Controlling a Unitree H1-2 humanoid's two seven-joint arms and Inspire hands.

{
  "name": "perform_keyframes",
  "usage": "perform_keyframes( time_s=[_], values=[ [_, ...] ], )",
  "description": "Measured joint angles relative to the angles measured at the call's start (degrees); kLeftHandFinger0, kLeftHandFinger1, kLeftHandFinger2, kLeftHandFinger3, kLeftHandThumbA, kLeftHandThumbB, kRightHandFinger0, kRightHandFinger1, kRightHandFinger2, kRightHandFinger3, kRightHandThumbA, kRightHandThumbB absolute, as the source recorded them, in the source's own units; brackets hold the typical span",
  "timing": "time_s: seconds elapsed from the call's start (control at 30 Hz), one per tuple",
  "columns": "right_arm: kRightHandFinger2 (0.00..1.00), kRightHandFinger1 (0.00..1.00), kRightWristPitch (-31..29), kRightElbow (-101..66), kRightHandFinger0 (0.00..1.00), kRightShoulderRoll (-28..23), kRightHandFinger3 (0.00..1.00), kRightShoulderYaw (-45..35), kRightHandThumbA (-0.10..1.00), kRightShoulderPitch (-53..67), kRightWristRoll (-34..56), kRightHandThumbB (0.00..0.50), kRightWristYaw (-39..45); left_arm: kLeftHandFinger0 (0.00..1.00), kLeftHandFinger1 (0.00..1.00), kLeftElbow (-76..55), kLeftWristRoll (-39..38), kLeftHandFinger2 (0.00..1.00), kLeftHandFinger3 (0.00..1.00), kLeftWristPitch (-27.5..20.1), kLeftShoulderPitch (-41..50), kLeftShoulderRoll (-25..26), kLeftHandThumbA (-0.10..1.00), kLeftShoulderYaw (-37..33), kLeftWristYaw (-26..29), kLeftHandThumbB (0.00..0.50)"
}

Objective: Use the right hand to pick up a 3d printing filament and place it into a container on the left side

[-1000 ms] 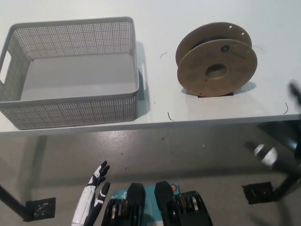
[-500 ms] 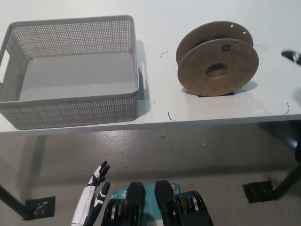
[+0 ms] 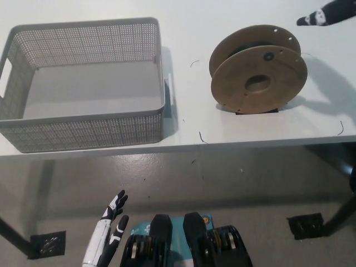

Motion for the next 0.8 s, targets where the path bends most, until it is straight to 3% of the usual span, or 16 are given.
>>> perform_keyframes(
  time_s=[0.23,0.37,0.5,0.53,0.57,0.63,0.7,0.8],
  values=[
    [1.0,1.0,0.7,14.3,1.0,2.6,1.0,10.9,1.0,-10.1,-4.6,0.499,7.1,1.0,1.0,0.0,0.0,1.0,1.0,0.0,0.0,0.4,1.0,-0.2,0.0,0.264],
    [1.0,1.0,1.5,21.2,1.0,5.6,1.0,14.5,1.0,-14.8,-6.4,0.495,10.1,1.0,1.0,0.1,0.0,1.0,1.0,0.0,0.0,0.6,1.0,-0.6,0.0,0.258],
    [1.0,1.0,2.8,26.5,1.0,9.3,1.0,16.9,1.0,-19.1,-7.7,0.402,14.1,1.0,1.0,0.1,0.0,1.0,1.0,-0.1,0.0,0.9,1.0,-0.8,0.0,0.255],
    [1.0,1.0,2.7,27.9,1.0,10.0,1.0,17.3,1.0,-20.3,-7.8,0.327,15.2,1.0,1.0,0.1,0.0,1.0,1.0,-0.1,-0.1,0.9,1.0,-0.9,0.0,0.241],
    [1.0,1.0,2.3,30.4,1.0,10.9,1.0,17.5,1.0,-21.8,-7.8,0.31,16.5,1.0,1.0,0.1,0.0,1.0,1.0,-0.1,-0.1,1.0,1.0,-0.9,-0.1,0.235],
    [1.0,1.0,1.6,34.2,1.0,12.1,1.0,17.5,1.0,-23.8,-7.8,0.316,18.6,1.0,1.0,0.1,0.0,1.0,1.0,-0.1,-0.1,1.1,1.0,-1.0,-0.1,0.234],
    [1.0,1.0,0.8,38.8,1.0,13.4,1.0,17.7,1.0,-26.2,-7.8,0.367,20.8,1.0,1.0,0.1,0.0,1.0,1.0,-0.1,-0.1,1.3,1.0,-1.1,-0.1,0.234],
    [1.0,1.0,0.1,45.1,1.0,14.9,1.0,18.4,1.0,-29.3,-8.1,0.354,23.6,1.0,1.0,0.1,0.0,1.0,1.0,-0.1,-0.1,1.6,1.0,-1.4,-0.2,0.236]
  ],
)
